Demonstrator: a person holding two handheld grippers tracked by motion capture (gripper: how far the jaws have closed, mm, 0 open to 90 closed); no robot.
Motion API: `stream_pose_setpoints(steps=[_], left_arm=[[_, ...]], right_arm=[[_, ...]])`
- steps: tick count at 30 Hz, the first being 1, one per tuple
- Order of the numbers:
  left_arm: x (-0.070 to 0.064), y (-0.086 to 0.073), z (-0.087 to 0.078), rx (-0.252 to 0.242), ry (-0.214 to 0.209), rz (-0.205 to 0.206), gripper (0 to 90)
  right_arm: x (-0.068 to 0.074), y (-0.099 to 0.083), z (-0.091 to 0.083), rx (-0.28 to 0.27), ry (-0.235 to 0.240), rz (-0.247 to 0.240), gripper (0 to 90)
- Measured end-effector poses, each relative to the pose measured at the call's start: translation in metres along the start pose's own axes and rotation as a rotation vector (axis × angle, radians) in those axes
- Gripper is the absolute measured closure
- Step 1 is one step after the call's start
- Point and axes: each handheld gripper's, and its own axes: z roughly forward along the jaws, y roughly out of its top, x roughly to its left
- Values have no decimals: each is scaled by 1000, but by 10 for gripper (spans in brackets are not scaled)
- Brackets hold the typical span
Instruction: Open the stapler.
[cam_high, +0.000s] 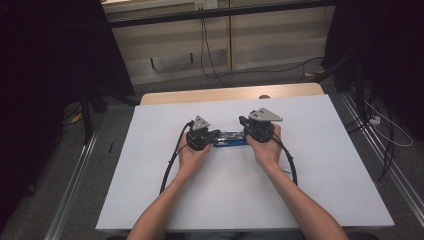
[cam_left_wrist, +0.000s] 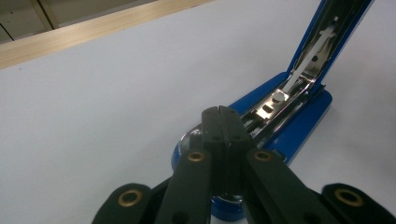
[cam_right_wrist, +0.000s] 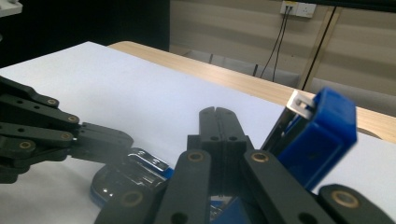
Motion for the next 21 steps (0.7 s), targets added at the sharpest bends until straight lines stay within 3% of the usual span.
stream_pose_setpoints(steps=[8, 21], left_arm=[[1, -1, 0, -5, -6, -23, 900], [0, -1, 0, -4, -2, 0, 900]], right_arm=[[-13, -3, -8, 8, -30, 2, 900], [-23, -5, -17, 27, -43, -10, 900]])
